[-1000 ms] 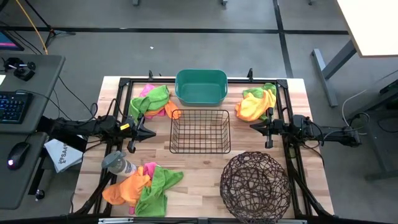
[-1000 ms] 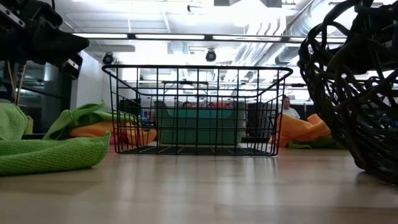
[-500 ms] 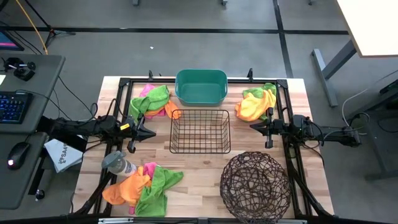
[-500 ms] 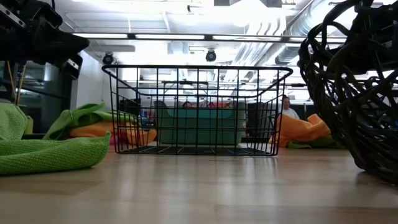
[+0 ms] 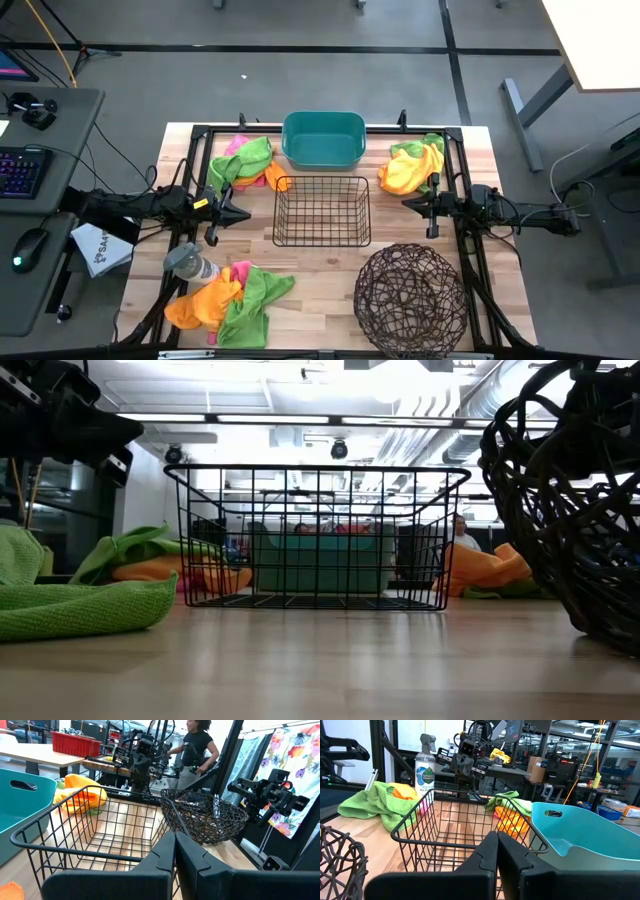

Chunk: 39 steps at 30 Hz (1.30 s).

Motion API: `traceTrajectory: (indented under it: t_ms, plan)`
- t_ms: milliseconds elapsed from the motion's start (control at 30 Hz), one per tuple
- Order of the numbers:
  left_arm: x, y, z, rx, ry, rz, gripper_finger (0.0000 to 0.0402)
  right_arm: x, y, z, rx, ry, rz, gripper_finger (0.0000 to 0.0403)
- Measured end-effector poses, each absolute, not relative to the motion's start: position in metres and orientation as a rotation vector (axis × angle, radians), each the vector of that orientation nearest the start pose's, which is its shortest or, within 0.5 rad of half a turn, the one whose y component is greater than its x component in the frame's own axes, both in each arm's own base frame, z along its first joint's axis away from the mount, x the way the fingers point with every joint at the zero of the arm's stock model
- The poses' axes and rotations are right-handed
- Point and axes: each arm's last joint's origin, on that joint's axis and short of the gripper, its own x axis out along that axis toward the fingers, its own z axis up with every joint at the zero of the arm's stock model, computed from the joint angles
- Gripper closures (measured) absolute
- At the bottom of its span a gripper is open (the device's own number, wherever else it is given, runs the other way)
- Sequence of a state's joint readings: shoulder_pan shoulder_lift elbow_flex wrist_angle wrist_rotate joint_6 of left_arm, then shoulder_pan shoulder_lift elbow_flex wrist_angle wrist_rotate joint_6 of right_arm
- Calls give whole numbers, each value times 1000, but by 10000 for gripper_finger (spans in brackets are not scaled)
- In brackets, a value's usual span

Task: Sort microfiber towel by color & place in baskets

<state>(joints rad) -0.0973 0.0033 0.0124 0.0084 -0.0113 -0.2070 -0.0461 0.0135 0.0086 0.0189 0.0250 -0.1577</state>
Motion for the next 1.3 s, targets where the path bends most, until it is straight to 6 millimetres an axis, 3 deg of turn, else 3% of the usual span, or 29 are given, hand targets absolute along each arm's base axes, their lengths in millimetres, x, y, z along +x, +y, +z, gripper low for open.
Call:
traceTrajectory:
  t_ms: [467,600,700,767,867,967,1133,1300]
  plan:
    - [97,-9,168,-208,-8,-88,401,98,-5,171,-138,-49,-71,402]
    - [97,-9,168,-208,-9,-88,401,89,-8,210,175,-482,-135,402]
    - [97,-9,168,-208,-9,-87,402,69,-15,236,439,-878,-308,402]
    - [97,-9,168,-208,-9,-87,402,65,-20,242,596,-958,-451,402]
    - [97,-9,168,-208,-9,-87,402,79,-21,259,617,-792,-486,402]
    - [97,-9,168,-208,-8,-88,401,106,-20,278,543,-463,-495,402]
    - [97,-9,168,-208,-8,-88,402,140,-28,309,350,55,-684,402]
    - [97,-9,168,-208,-9,-87,402,154,-41,311,491,470,-947,402]
